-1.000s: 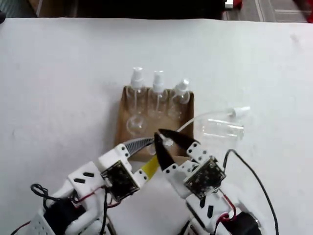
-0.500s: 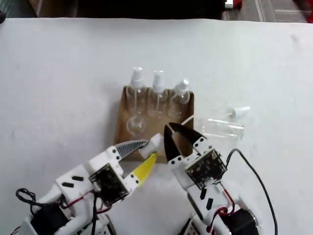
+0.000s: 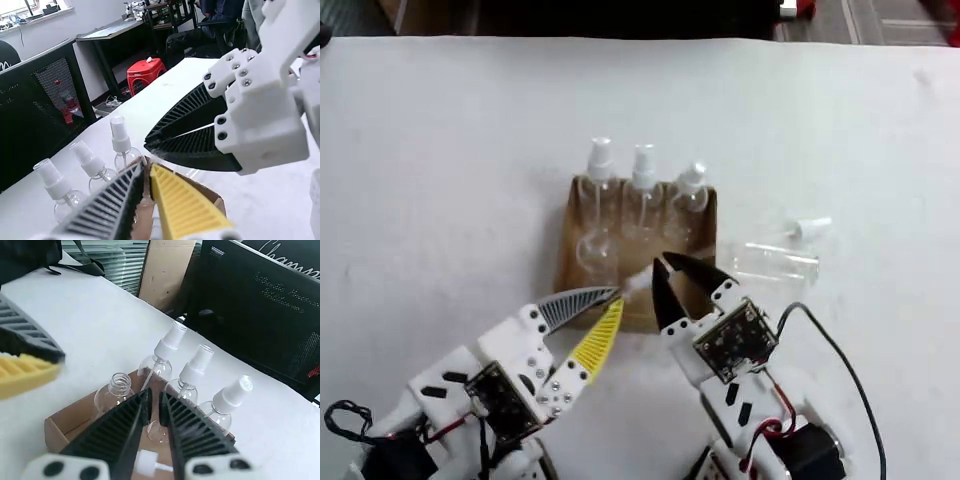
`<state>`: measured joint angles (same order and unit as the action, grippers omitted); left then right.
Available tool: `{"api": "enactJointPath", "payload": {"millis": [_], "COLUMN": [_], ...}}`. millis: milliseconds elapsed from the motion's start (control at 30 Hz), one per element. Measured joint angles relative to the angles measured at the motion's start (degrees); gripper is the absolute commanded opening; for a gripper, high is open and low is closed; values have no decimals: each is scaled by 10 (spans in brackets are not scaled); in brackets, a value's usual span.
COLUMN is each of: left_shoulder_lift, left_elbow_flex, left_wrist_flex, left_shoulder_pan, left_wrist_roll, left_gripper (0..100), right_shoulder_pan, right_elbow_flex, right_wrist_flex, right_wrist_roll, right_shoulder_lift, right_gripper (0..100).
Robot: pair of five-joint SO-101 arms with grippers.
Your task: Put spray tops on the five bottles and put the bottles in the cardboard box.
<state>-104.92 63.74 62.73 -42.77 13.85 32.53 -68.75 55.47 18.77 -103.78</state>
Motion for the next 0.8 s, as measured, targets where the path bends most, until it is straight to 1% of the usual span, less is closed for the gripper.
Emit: {"api": "enactJointPath", "payload": {"millis": [133, 400, 467, 533, 667, 733, 800], "left_shoulder_lift": [0, 0, 0, 0, 0, 0, 0], "left_elbow_flex": [0, 0, 0, 0, 0, 0, 0], "left_wrist_flex": [0, 9, 9, 9, 8, -8, -34], "left_shoulder_pan": [3, 3, 3, 6, 79, 138, 206], "left_wrist_roll": [0, 2, 4, 5, 5, 5, 5], "left_gripper": [22, 22, 22, 23, 23, 23, 23], "right_shoulder_pan": [-4, -77, -84, -86, -84, -83, -83], "right_elbow_flex": [0, 1, 1, 1, -2, -11, -11], "right_wrist_flex": [0, 0, 1, 9, 51, 61, 61], "right_wrist_roll": [0, 0, 18, 75, 200, 236, 247], "right_shoulder_lift": [0, 0, 0, 0, 0, 1, 5], "right_gripper": [16, 18, 18, 18, 27, 66, 104]}}
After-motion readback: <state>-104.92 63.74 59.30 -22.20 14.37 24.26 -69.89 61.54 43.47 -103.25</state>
